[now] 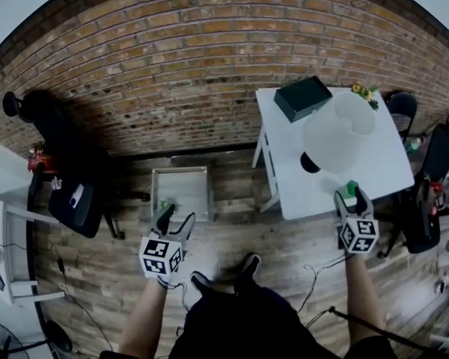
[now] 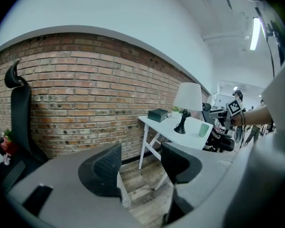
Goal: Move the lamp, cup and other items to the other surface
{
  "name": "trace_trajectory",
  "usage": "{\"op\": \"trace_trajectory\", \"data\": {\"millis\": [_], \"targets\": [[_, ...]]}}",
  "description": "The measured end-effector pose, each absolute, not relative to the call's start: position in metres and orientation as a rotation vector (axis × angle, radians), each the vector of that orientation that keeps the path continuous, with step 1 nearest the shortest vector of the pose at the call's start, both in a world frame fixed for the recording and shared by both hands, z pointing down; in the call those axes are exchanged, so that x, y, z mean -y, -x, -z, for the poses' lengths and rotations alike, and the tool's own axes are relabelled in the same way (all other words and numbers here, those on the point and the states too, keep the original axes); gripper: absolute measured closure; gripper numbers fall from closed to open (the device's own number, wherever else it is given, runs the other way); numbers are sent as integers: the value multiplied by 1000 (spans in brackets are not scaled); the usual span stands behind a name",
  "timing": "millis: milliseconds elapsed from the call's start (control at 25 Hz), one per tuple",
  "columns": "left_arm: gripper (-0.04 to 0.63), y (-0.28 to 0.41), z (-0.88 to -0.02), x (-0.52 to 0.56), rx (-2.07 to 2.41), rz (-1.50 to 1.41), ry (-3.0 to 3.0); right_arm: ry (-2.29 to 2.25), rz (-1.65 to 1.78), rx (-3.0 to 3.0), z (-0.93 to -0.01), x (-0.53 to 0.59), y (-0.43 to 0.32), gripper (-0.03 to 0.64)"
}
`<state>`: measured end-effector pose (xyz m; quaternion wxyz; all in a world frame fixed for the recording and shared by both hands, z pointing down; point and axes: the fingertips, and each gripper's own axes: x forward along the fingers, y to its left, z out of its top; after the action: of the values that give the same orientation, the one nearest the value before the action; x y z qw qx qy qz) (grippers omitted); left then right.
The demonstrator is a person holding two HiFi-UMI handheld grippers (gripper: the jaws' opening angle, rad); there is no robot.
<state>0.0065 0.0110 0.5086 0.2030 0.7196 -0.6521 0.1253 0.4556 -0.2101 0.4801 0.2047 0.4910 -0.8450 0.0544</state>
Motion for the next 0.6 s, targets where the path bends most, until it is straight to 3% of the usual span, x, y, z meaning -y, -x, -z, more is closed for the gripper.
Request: {"op": "trace_trajectory", "data": {"millis": [600], "targets": [[342,161,-491,-183,2020,-269,-1857,-941,25,2523,-469,79,-195,311]]}}
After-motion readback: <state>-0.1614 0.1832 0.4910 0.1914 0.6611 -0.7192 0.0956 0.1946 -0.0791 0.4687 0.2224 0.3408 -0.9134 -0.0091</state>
